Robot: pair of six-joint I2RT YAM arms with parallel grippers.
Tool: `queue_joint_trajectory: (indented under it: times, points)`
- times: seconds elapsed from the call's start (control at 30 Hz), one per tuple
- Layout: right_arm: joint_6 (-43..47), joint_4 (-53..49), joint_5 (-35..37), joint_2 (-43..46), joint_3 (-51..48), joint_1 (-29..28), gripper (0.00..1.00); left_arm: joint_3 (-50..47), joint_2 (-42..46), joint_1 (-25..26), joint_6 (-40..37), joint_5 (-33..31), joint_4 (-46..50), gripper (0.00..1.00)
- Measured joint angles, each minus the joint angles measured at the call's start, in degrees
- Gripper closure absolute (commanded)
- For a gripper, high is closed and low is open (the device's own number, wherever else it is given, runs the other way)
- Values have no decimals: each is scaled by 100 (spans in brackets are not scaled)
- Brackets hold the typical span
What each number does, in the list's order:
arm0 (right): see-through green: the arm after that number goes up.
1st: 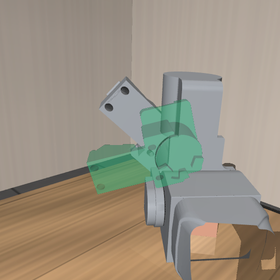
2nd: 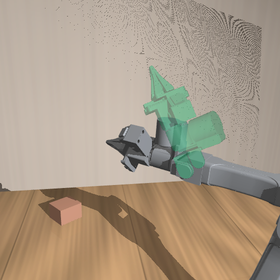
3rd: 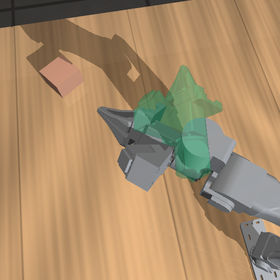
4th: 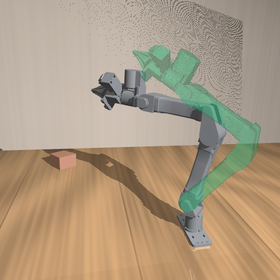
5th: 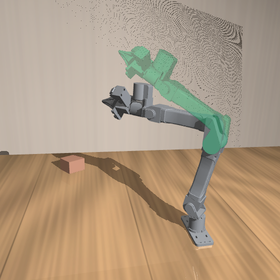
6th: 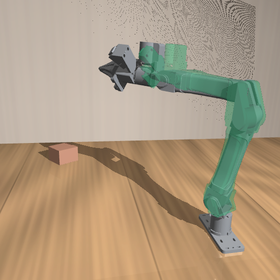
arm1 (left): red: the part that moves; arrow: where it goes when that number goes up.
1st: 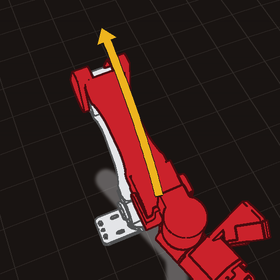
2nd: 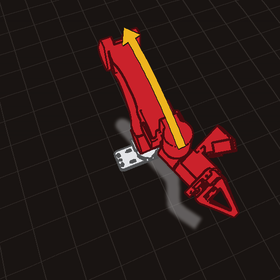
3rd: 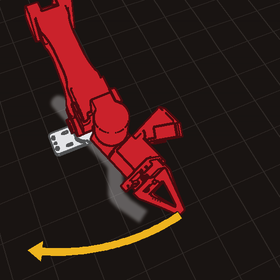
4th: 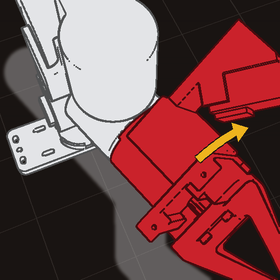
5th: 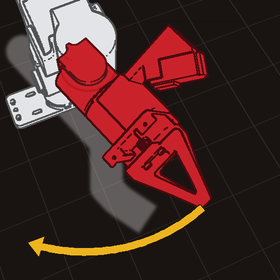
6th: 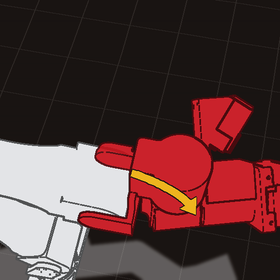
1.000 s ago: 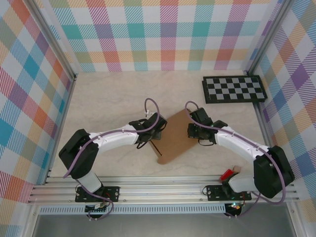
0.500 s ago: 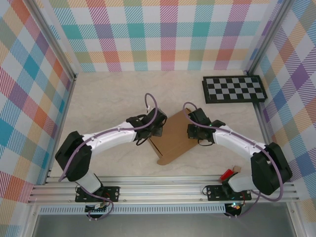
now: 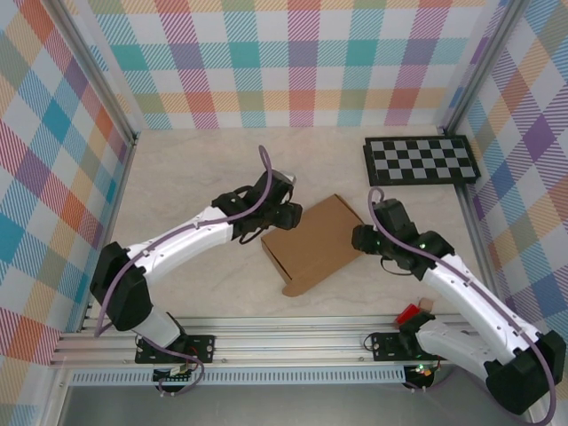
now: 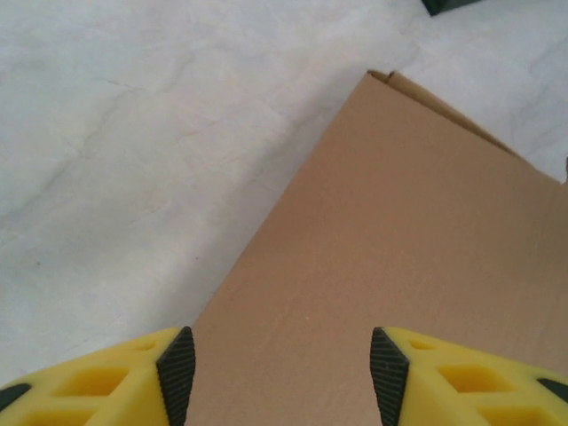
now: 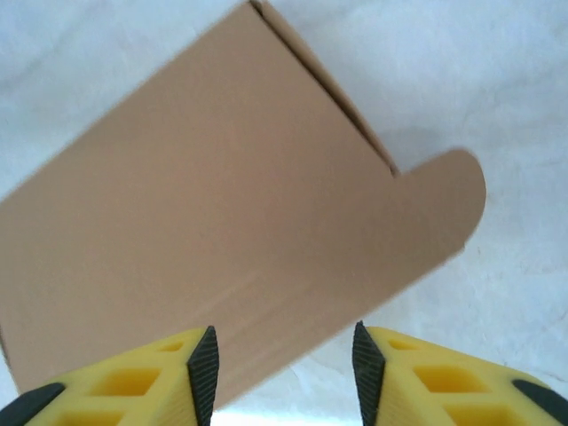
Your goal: Fold the paper box
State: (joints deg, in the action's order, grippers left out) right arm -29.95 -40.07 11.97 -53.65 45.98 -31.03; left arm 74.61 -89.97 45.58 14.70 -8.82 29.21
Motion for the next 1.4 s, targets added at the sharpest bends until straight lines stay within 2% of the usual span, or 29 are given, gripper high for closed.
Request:
queue_joint_trajectory:
  times: [0.07, 0.17, 0.23, 0.3, 0.33, 0.37, 0.5, 0.6, 0.77, 0.93, 1.2, 1.4]
  points:
    - [-197, 46, -245, 219, -452, 37, 38, 28, -214, 0, -133, 55, 2, 36]
    - [-549, 68, -568, 339, -970, 68, 29, 33, -520, 0, -367, 92, 48, 25]
    - [-992, 748, -994, 640, -1620, 83, 20, 70, -704, 0, -616, 94, 44, 2]
    - [-1458, 1189, -1329, 986, -2319, 83, 10, 107, -907, -7, -809, 125, 42, 0]
    - [-1626, 1346, -1429, 1102, -2579, 83, 2, 127, -984, -17, -870, 138, 44, 0]
    - [-1862, 1532, -1526, 1237, -2850, 83, 0, 153, -1073, -46, -973, 186, 44, 0]
    - [-2380, 2015, -1620, 1526, -3217, 83, 0, 420, -1394, -254, -1207, 435, 59, 1]
    - [-2616, 2627, -1620, 1429, -3217, 83, 0, 601, -1589, -417, -1373, 632, 42, 2]
    - [-2964, 3792, -1683, 538, -3204, 83, 0, 684, -1727, -481, -1499, 822, 68, 5]
    - [-3115, 4516, -1720, -332, -3062, 83, 0, 848, -2052, -479, -1609, 739, 98, 5]
    - [-3128, 5324, -1746, -981, -2509, 122, 0, 879, -2186, -557, -1624, 776, 111, 15]
    - [-3091, 5211, -1762, -960, -2133, 122, 0, 892, -2205, -636, -1554, 929, 68, 17]
